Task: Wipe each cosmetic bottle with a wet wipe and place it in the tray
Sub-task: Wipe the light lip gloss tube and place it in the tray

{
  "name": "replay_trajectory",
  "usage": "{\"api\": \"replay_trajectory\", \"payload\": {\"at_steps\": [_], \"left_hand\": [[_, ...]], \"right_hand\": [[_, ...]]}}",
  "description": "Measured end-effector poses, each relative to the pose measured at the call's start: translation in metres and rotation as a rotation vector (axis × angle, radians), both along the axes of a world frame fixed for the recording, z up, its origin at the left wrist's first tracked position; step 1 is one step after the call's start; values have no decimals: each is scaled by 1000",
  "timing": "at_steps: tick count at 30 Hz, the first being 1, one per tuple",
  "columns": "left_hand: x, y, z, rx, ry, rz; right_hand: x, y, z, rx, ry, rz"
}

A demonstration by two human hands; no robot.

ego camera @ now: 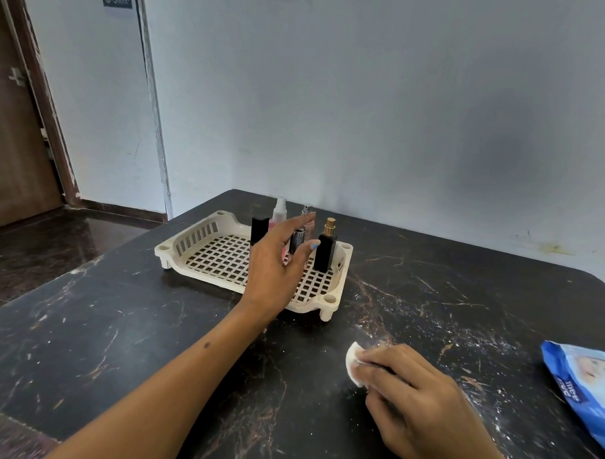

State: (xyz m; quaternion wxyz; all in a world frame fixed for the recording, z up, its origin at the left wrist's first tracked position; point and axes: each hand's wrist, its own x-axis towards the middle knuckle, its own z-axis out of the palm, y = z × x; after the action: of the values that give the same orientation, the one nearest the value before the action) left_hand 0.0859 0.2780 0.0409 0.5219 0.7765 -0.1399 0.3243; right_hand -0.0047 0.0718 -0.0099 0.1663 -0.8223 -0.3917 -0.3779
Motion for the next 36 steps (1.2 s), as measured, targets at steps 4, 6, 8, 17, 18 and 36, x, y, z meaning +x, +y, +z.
{"api": "replay_trajectory", "payload": {"at_steps": [4, 6, 8, 17, 18, 36], "left_hand": [[-2, -1, 2, 5, -12, 8], [-2, -1, 3, 8, -14, 8], [-3, -2, 4, 12, -21, 9], [-5, -2, 5, -12, -58, 8], [-5, -1, 6, -15, -70, 10], [-15, -9, 10, -15, -238, 150]], "right_hand": [[0, 0, 0, 0, -5, -1], [0, 0, 0, 1, -2, 0], [0, 0, 0, -1, 0, -2], [0, 1, 0, 11, -8, -6], [-1, 1, 0, 10, -8, -6], [-14, -1, 13, -111, -168, -18]]}}
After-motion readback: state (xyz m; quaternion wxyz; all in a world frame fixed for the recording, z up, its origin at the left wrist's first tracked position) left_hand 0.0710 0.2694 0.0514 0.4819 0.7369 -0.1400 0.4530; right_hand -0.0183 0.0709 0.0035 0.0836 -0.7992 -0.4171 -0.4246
